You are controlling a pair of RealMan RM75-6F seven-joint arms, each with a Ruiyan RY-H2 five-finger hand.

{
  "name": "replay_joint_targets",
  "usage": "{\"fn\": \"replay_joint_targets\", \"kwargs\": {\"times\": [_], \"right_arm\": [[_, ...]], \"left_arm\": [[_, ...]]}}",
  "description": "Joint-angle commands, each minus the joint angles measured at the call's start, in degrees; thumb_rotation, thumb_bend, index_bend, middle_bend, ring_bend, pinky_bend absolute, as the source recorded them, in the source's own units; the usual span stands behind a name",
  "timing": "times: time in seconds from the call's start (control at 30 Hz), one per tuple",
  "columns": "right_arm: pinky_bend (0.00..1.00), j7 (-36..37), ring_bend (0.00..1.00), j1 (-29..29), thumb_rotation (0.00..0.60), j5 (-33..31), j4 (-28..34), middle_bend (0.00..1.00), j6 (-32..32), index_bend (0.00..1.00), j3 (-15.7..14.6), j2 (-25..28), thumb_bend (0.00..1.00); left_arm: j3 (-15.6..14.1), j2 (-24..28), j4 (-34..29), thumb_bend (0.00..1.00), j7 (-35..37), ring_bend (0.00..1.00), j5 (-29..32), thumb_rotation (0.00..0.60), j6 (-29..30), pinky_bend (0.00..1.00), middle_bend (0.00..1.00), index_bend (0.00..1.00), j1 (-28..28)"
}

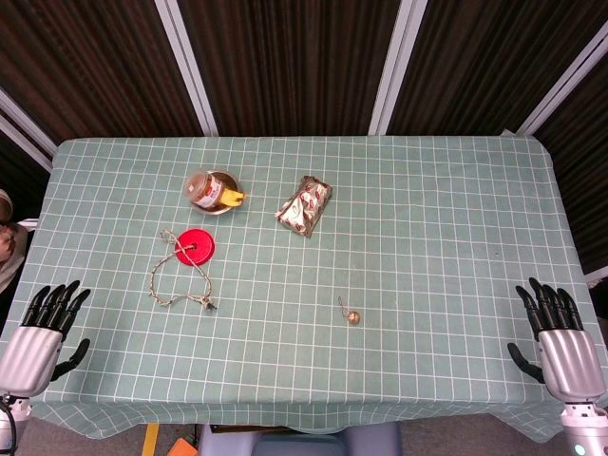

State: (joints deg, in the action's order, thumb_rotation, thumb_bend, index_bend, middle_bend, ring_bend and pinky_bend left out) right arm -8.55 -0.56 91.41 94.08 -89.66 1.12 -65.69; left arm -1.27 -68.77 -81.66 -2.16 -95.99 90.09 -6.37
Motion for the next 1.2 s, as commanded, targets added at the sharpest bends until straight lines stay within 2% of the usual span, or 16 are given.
{"fn": "replay_joint_targets", "kwargs": {"times": [0.03, 0.2, 0.4, 0.47, 0.57, 0.67, 0.87, 1.2], "right_arm": [[0.0, 0.02, 0.0, 0.28, 0.6, -0.1, -0.06, 0.0, 0.53, 0.0, -0.05, -0.27, 0.37], [0.0, -1.43, 0.0, 3.84, 0.6, 1.81, -1.46, 0.0, 5.14, 0.0, -0.06, -2.96, 0.37], [0.0, -3.56, 0.0, 14.33, 0.6, 2.38, -3.88, 0.0, 18.86, 0.02, 2.23, -8.35, 0.37], [0.0, -1.0, 0.0, 18.39, 0.6, 2.06, -5.61, 0.0, 24.21, 0.1, 2.85, -11.07, 0.37], [0.0, 0.88, 0.0, 22.78, 0.6, 1.77, -9.94, 0.0, 28.76, 0.31, 3.8, -15.68, 0.37], [0.0, 1.88, 0.0, 25.46, 0.6, 1.74, -14.11, 0.0, 30.24, 0.43, 4.41, -20.02, 0.37], [0.0, 1.01, 0.0, 28.41, 0.6, 0.28, -16.86, 0.0, 32.46, 0.5, 4.54, -24.39, 0.39], [0.0, 1.45, 0.0, 30.5, 0.6, -2.25, -20.09, 0.03, 33.53, 0.58, 4.14, -27.88, 0.43]], "left_arm": [[0.0, -0.02, -0.22, 0.38, -0.04, 0.0, 0.04, 0.6, -0.2, 0.0, 0.0, 0.0, -0.07], [-0.04, -0.06, -0.27, 0.38, 0.22, 0.0, 0.24, 0.6, -1.05, 0.0, 0.0, 0.0, -0.42], [-0.24, 0.29, -0.26, 0.38, 1.31, 0.0, -0.39, 0.6, -0.67, 0.0, 0.0, 0.0, -0.45], [-0.23, 0.29, -0.07, 0.38, 1.28, 0.0, -0.54, 0.6, -0.71, 0.0, 0.0, 0.0, -0.56], [-0.3, 0.39, 0.05, 0.38, 1.7, 0.0, -0.52, 0.6, -1.06, 0.0, 0.0, 0.0, -0.74], [-0.29, 0.73, 0.06, 0.38, 2.43, 0.0, -0.27, 0.6, -0.96, 0.0, 0.0, 0.0, -0.62], [-0.31, 1.2, 0.15, 0.38, 3.46, 0.0, -0.19, 0.6, -0.69, 0.0, 0.0, 0.0, -0.48], [-0.3, 1.33, 0.19, 0.38, 3.82, 0.0, 0.01, 0.6, -0.81, 0.0, 0.0, 0.0, -0.46]]}}
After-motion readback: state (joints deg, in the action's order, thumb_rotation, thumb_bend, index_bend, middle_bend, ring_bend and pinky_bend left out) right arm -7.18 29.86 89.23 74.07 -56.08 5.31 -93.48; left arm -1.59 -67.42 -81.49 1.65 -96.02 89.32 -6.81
